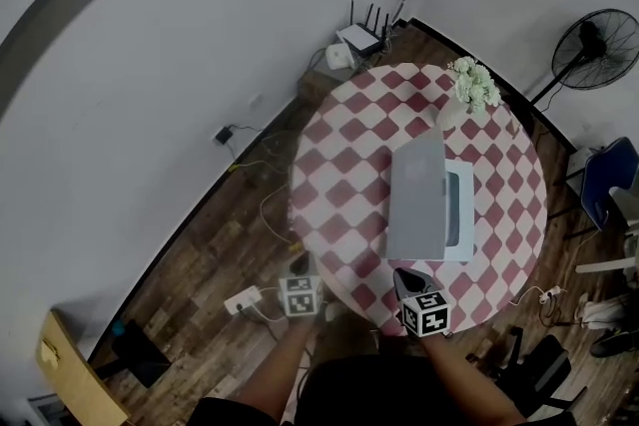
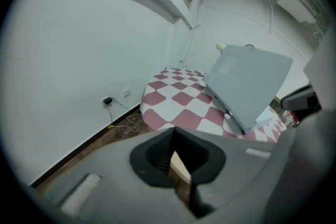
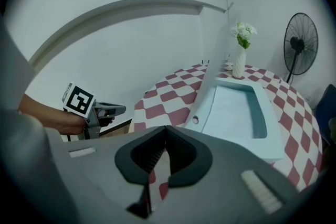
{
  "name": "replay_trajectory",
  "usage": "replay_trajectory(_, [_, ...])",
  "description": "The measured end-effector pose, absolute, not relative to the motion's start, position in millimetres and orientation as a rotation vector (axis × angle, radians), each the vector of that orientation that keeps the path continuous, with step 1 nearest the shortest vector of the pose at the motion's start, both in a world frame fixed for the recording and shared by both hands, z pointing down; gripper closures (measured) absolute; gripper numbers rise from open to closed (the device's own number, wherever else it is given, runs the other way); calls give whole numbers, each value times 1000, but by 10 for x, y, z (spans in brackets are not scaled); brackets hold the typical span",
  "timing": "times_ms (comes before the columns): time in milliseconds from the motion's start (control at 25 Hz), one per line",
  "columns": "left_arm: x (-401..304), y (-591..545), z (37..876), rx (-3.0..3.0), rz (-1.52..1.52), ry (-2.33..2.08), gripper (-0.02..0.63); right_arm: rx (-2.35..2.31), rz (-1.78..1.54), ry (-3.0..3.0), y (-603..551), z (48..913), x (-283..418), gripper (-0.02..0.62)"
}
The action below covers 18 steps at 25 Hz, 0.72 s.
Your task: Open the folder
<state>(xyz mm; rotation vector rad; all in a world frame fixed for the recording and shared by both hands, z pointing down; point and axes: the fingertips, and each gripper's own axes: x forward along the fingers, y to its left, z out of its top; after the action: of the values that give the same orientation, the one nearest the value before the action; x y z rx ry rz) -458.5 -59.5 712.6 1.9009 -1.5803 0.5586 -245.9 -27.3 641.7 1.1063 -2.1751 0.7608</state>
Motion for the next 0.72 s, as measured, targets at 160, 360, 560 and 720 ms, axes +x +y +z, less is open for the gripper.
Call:
replay_trajectory(160, [-4283,-530,6808,1986,502,-1567,606,1159,765,-2201,-252,6357,-2270,592])
replay_trajectory(360, [-3640,-373,6326,2099,415,-1535,606,1258,766,-2247,-203,6127,-1863,592])
replay_trajectory(560, [-2960,-364,5814,2221,344,-1521,606,1417,732,-2277,-229,5822,-1241,593])
replay_trajectory(720, [-2488,-403,5470,2300,291,-1510,606,1515,678,-2300,-230,5565,-787,592])
